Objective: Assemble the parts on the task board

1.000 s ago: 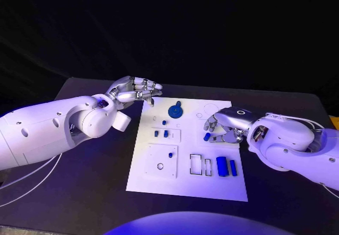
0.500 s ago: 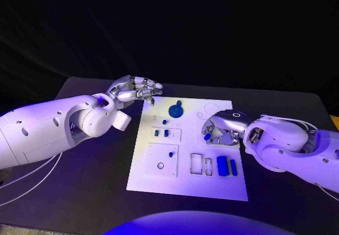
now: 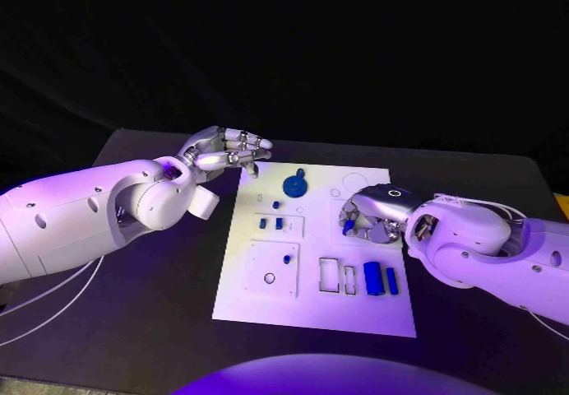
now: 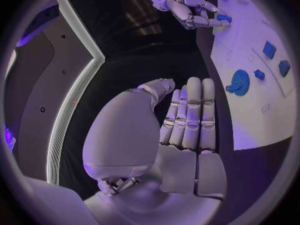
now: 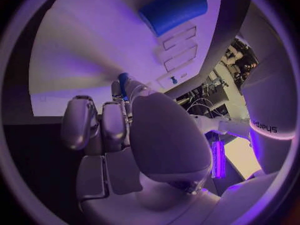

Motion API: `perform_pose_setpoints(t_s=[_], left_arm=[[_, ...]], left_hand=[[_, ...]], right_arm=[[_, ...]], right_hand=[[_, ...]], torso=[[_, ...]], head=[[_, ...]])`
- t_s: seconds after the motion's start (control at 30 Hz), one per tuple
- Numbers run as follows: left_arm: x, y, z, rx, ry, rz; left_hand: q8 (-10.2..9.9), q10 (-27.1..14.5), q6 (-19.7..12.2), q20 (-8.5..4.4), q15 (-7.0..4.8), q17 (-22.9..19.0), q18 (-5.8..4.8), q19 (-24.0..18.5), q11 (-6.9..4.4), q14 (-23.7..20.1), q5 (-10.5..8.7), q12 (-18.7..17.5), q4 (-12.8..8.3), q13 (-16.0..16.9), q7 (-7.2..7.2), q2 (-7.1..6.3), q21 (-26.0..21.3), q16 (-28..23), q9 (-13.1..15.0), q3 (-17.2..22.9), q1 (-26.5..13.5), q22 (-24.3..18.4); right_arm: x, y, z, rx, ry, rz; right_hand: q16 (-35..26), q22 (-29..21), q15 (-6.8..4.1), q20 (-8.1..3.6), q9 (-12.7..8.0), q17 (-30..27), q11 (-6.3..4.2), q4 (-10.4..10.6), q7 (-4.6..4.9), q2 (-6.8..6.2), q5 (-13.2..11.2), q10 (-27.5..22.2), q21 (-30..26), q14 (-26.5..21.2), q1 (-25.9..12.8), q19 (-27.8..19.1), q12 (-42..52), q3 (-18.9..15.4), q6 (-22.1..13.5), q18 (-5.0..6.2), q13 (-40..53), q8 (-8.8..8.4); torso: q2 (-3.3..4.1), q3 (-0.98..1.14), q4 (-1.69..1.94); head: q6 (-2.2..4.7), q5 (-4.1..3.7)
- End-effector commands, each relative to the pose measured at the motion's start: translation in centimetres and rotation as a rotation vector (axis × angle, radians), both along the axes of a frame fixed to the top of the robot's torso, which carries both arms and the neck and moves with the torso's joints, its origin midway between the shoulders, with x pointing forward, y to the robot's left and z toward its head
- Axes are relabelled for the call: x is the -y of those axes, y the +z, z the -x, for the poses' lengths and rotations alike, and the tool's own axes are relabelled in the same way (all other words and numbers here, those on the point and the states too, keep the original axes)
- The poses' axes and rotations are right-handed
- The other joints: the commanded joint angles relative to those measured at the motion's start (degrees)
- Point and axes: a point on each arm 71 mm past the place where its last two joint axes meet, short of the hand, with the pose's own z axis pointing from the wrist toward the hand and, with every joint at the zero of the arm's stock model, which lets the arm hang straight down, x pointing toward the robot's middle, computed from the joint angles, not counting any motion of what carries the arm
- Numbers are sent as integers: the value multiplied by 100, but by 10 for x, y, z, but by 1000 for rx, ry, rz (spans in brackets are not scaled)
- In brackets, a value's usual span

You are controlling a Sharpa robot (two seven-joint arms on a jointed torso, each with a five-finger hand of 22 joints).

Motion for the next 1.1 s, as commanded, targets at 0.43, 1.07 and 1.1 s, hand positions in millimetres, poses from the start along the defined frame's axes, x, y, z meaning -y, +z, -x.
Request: perform_pose_setpoints(t_s=[0.43, 1.07, 1.1], left_arm=[[2, 1, 0, 6, -17, 8], [7, 1, 0, 4, -27, 10], [7, 1, 0, 4, -27, 10]], left_hand=[[9, -49, -41, -5, 3, -7, 72, -35, 1, -20, 12, 18, -19, 7, 18, 12, -27, 21, 5, -11, -46, 6], [16, -66, -50, -2, 4, -9, 73, -36, 2, -24, 13, 37, -23, 9, 19, 18, -30, 28, 9, -8, -53, 5], [16, -66, -50, -2, 4, -9, 73, -36, 2, -24, 13, 37, -23, 9, 19, 18, -30, 28, 9, -8, -53, 5]], right_arm=[[-4, 13, 7, 80, 14, -57], [-56, 47, 35, 108, 150, -156], [-61, 46, 38, 102, 163, -160]], right_hand=[[58, 916, -34, -20, 332, 28, -204, -551, -5, -246, 32, 483, 235, 52, -406, 76, -216, 1060, -9, -78, 79, 309], [45, 929, -32, -19, 395, -8, -198, -675, 6, -314, 52, 511, 218, 43, -541, 69, -273, 1181, -34, -74, 91, 361], [45, 929, -32, -19, 395, -8, -198, -675, 6, -314, 52, 511, 218, 43, -541, 69, -273, 1181, -34, -74, 91, 361]], torso=[[-8, -1, 4], [9, -3, 14], [10, -4, 10]], head=[[-6, 5], [-2, 42], [-13, 53]])
